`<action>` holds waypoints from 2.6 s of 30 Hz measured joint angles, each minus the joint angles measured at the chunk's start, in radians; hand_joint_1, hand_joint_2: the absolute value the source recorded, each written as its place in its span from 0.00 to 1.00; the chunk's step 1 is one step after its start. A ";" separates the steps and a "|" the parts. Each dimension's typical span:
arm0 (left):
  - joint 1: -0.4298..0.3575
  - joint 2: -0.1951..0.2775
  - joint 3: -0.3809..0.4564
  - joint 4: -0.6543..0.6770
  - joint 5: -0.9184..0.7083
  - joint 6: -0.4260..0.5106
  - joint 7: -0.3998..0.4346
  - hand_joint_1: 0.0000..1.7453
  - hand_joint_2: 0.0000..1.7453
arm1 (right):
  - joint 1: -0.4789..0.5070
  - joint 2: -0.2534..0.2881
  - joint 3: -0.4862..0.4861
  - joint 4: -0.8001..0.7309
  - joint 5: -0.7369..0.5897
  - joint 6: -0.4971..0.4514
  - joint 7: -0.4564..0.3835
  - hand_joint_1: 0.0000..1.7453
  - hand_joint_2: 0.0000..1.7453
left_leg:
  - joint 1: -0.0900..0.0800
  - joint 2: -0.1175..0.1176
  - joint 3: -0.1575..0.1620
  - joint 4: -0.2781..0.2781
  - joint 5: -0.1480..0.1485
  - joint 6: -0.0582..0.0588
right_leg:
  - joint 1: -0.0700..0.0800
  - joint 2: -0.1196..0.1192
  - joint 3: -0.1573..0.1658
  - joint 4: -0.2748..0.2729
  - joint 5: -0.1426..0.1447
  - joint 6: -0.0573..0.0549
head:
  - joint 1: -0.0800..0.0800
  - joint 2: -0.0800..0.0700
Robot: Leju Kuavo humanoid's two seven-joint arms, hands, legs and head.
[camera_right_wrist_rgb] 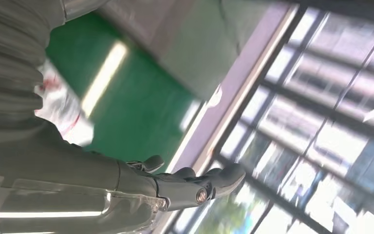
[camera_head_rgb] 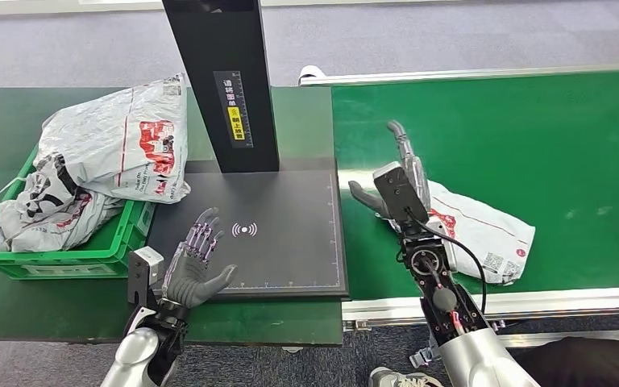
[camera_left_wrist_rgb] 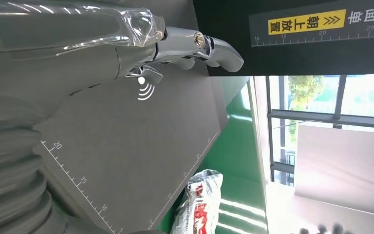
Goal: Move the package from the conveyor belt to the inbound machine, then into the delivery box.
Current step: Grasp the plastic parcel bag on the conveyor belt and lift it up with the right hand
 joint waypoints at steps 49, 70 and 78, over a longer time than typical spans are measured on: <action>-0.096 -0.027 0.037 0.093 -0.055 -0.021 0.008 0.00 1.00 | -0.094 -0.028 -0.317 0.386 0.889 0.374 0.505 0.00 1.00 | 0.000 0.000 0.000 0.000 0.000 0.000 | 0.000 0.000 0.000 0.000 0.000 0.000 | 0.000 0.000; -0.098 -0.031 0.038 0.093 -0.065 -0.013 0.016 0.00 1.00 | -0.113 -0.021 -0.313 0.429 0.891 0.388 0.506 0.00 1.00 | 0.000 0.000 0.000 0.000 0.000 0.000 | 0.000 0.000 0.000 0.000 0.000 0.000 | 0.000 0.000; -0.098 -0.031 0.039 0.093 -0.077 -0.009 0.017 0.00 1.00 | -0.118 -0.020 -0.313 0.438 0.889 0.406 0.502 0.01 1.00 | 0.000 0.000 0.000 0.000 0.000 0.000 | 0.000 0.000 0.000 0.000 0.000 0.000 | 0.000 0.000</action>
